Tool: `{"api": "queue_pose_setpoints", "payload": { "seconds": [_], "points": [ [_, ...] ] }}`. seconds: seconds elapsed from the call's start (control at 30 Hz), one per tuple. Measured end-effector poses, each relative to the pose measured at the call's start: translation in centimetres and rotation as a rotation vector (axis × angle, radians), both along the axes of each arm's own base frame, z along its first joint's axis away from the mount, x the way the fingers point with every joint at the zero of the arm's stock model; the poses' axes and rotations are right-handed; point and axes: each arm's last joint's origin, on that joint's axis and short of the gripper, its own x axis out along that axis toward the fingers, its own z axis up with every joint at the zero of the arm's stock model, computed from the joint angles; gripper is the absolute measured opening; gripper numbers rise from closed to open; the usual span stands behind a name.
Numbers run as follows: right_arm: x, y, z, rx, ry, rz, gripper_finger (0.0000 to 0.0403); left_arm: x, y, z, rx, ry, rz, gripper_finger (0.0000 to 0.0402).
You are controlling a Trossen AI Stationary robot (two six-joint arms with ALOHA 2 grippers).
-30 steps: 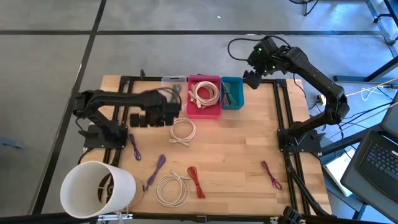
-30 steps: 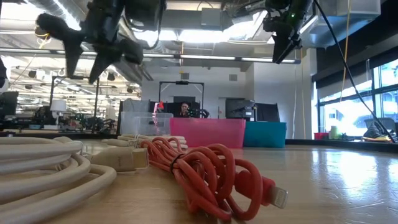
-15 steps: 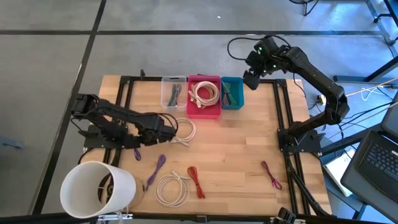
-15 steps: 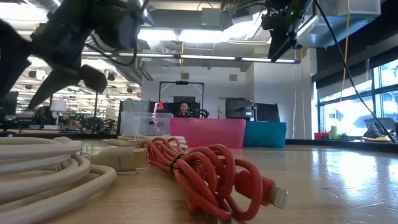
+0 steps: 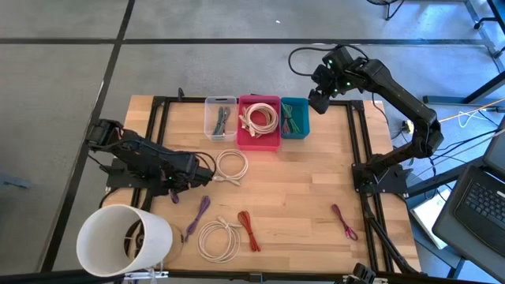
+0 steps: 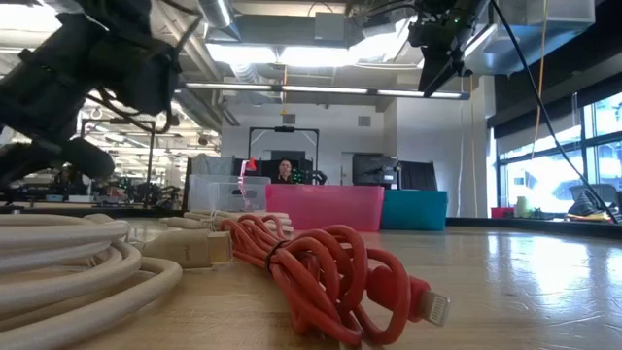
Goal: Pick & Place USB Port
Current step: Put the purple patterned USB cable into the transparent bin
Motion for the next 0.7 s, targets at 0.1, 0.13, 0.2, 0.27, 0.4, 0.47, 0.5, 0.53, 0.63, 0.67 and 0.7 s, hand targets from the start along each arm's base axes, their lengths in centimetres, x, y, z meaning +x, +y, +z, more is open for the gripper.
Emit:
{"api": "queue_pose_setpoints", "payload": {
  "seconds": [0.1, 0.13, 0.2, 0.27, 0.4, 0.47, 0.5, 0.53, 0.63, 0.67, 0.7],
  "points": [
    [0.0, 0.0, 0.0, 0.000, 0.000, 0.000, 0.0220, -0.5, 0.1, 0.0, 0.045, -0.039, 0.016, 0.0182],
    [0.0, 0.0, 0.0, -0.001, -0.001, 0.000, 0.0220, -0.7, 0.1, -0.2, 0.048, -0.052, 0.026, 0.0182],
    [0.1, -0.1, 0.0, -0.006, -0.007, 0.000, 0.0220, -1.1, 0.2, -0.7, 0.053, -0.052, 0.041, 0.0182],
    [0.1, -0.1, 0.1, -0.010, -0.006, 0.005, 0.0220, -1.4, 0.2, -1.2, 0.053, -0.066, 0.040, 0.0182],
    [0.1, -0.1, 0.1, -0.027, -0.011, 0.018, 0.0220, -1.7, 0.4, -2.3, 0.072, -0.112, 0.044, 0.0182],
    [0.2, -0.2, 0.2, -0.033, -0.018, 0.019, 0.0220, -1.9, 0.4, -2.6, 0.078, -0.114, 0.048, 0.0182],
    [0.2, -0.2, 0.2, -0.036, -0.021, 0.019, 0.0220, -1.9, 0.4, -2.7, 0.080, -0.112, 0.048, 0.0182],
    [0.2, -0.2, 0.2, -0.036, -0.021, 0.018, 0.0220, -1.9, 0.4, -2.7, 0.081, -0.110, 0.046, 0.0182],
    [0.3, -0.2, 0.2, -0.039, -0.024, 0.018, 0.0220, -1.9, 0.4, -2.7, 0.072, -0.124, -0.002, 0.0168],
    [0.3, -0.2, 0.2, -0.039, -0.023, 0.018, 0.0220, -1.9, 0.4, -2.7, 0.068, -0.132, -0.018, 0.0156],
    [0.3, -0.2, 0.2, -0.039, -0.023, 0.018, 0.0220, -1.8, 0.4, -2.7, 0.064, -0.143, -0.034, 0.0140]
  ]
}}
